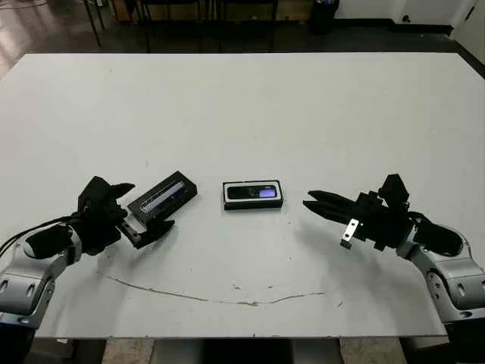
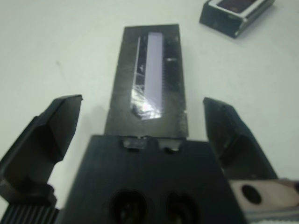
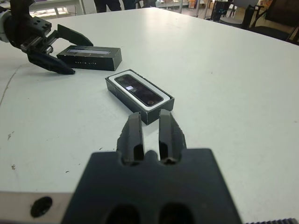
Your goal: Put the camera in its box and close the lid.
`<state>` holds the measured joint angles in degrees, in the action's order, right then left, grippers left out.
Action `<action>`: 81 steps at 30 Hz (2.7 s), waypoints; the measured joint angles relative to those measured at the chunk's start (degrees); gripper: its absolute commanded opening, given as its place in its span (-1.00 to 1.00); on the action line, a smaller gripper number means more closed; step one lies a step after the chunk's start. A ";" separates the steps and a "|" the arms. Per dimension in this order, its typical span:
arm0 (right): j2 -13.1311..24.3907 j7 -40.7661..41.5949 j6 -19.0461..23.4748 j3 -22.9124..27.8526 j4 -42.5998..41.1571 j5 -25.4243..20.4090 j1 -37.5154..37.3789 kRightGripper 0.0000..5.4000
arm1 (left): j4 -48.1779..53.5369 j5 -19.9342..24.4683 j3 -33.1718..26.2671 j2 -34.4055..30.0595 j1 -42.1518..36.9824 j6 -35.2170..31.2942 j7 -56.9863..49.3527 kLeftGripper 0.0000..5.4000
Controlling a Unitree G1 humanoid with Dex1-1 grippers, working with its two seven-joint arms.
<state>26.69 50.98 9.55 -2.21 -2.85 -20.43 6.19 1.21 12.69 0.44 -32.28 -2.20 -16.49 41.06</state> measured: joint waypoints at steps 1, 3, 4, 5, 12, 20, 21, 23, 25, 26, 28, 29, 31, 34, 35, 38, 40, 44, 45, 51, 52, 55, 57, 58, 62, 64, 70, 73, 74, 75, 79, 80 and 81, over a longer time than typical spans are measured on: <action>0.00 -0.03 0.11 0.01 -0.17 -0.02 -0.01 -1.00 | -0.06 -0.04 0.14 0.00 0.00 0.25 0.04 0.99; 0.17 -0.20 1.20 0.02 -1.13 -0.03 -0.13 -1.00 | -0.32 -0.05 0.40 0.02 -0.02 0.51 0.12 0.99; 0.32 -0.28 1.73 0.03 -1.66 -0.03 -0.17 -1.00 | -0.50 -0.10 0.54 0.04 -0.04 0.86 0.12 0.96; 0.39 -0.43 1.92 0.03 -2.17 -0.01 -0.21 -1.00 | -0.67 -0.22 0.71 0.04 -0.06 1.27 0.11 0.91; 0.26 0.43 1.17 0.30 -1.35 -1.12 -0.29 -1.00 | -2.15 -2.39 2.12 0.12 -0.31 5.45 -0.02 0.33; 0.43 -0.50 1.84 0.31 -1.90 -0.42 -0.29 -1.00 | -4.91 -0.55 0.84 2.40 -0.70 7.13 -0.29 -0.32; 0.47 -0.65 1.80 0.31 -1.99 -0.08 -0.29 -1.00 | -4.91 -0.30 0.61 2.69 -0.76 6.87 -0.32 -0.36; 0.49 -0.69 1.76 0.31 -2.09 0.05 -0.29 -1.00 | -4.94 0.38 0.24 3.14 -0.79 6.42 -0.50 -0.37; 0.52 -0.71 1.77 0.34 -2.20 0.04 -0.29 -1.00 | -4.83 1.86 -0.50 3.74 -0.89 4.69 -0.69 -0.37; 0.52 -0.72 1.78 0.38 -2.20 0.03 -0.29 -1.00 | -4.63 2.70 -0.94 4.12 -0.95 3.55 -0.97 -0.37; 0.52 -0.69 1.78 0.55 -2.01 0.00 -0.29 -1.00 | -4.20 3.49 -1.49 4.74 -0.94 2.26 -1.52 -0.37; 0.52 -0.65 1.78 0.58 -1.86 0.00 -0.28 -1.00 | -3.99 3.61 -1.53 4.90 -0.92 2.05 -1.72 -0.37; 0.52 -0.63 1.79 0.58 -1.73 -0.01 -0.28 -1.00 | -3.25 3.67 -1.53 5.07 -0.88 1.45 -2.20 -0.37; 0.43 0.02 1.67 0.70 -0.80 -0.29 -0.12 -1.00 | -2.10 4.18 -1.63 5.60 -0.82 0.35 -2.59 -0.37; 0.35 0.36 1.20 0.73 -0.18 -0.42 -0.02 -1.00 | -1.88 4.55 -1.69 5.67 -0.84 -0.01 -2.57 -0.37; 0.22 1.16 -0.90 0.91 2.26 -0.56 0.47 -1.00 | -1.28 6.25 -2.23 5.68 -1.90 -0.86 -1.66 -0.37; 0.19 1.47 -0.91 1.23 3.02 -1.04 1.42 -1.00 | -1.31 6.78 -2.44 5.47 -4.00 -0.44 0.13 -0.37; 0.35 1.06 -0.08 2.51 2.92 -1.42 3.06 -1.00 | -4.95 9.02 -2.54 5.09 -11.42 1.65 7.25 -0.37; 0.37 1.03 -0.06 2.83 2.97 -1.47 3.37 -1.00 | -6.18 9.30 -2.41 5.03 -13.41 1.68 8.81 -0.37; 1.07 -0.20 0.84 4.04 3.19 -1.06 4.90 -1.00 | -17.90 7.17 3.16 3.71 -26.82 1.60 20.96 -0.38; 1.27 -0.27 1.15 4.33 3.17 -1.09 5.11 -1.00 | -20.63 6.45 4.40 3.64 -28.98 1.92 23.37 -0.38; 1.61 -0.65 2.62 5.32 3.15 -1.50 5.56 -1.00 | -28.80 3.73 8.38 3.74 -35.34 2.01 29.57 -0.38; 1.72 -0.83 3.26 5.74 3.13 -1.83 5.55 -1.00 | -33.58 0.67 11.25 4.14 -39.11 3.32 32.69 -0.39; 1.80 -0.87 3.36 5.79 3.10 -1.82 5.51 -1.00 | -35.76 -0.89 12.45 4.54 -40.59 5.09 33.85 -0.40; 2.56 -0.71 3.34 5.91 2.99 -1.84 5.39 -1.00 | -42.86 -5.73 16.27 6.64 -44.49 11.12 37.75 -0.41; 2.60 -0.09 3.30 5.99 3.41 -2.14 5.39 -1.00 | -45.18 -6.74 16.77 7.74 -45.53 13.51 38.81 -0.41; 2.87 -0.01 3.33 5.75 3.68 -1.80 5.36 -1.00 | -50.52 -9.01 17.16 10.61 -47.68 17.32 39.74 -0.41; 2.95 0.05 3.19 5.62 3.71 -1.25 5.38 -1.00 | -52.82 -9.70 17.05 12.16 -48.48 17.97 39.69 -0.41; 2.95 0.04 3.12 5.57 3.71 -1.12 5.41 -1.00 | -53.31 -9.90 17.04 12.57 -48.62 18.11 39.70 -0.41; 2.95 0.01 3.11 5.56 3.71 -0.96 5.41 -1.00 | -53.82 -10.13 17.05 12.83 -48.77 18.30 39.70 -0.41; 2.94 0.58 3.12 5.61 4.18 -1.25 5.52 -1.00 | -54.62 -11.07 17.04 13.27 -49.02 19.08 39.70 -0.41; 2.94 0.82 3.12 5.63 4.46 -1.35 5.55 -1.00 | -54.87 -11.21 17.03 13.40 -49.06 19.10 39.72 -0.41; 2.94 1.08 3.11 5.64 4.80 -1.36 5.56 -1.00 | -55.15 -11.29 17.03 13.48 -49.08 19.16 39.74 -0.41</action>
<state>29.63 52.05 12.66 3.43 1.95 -21.80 11.76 -53.94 1.40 17.47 -18.80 -51.28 2.67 80.80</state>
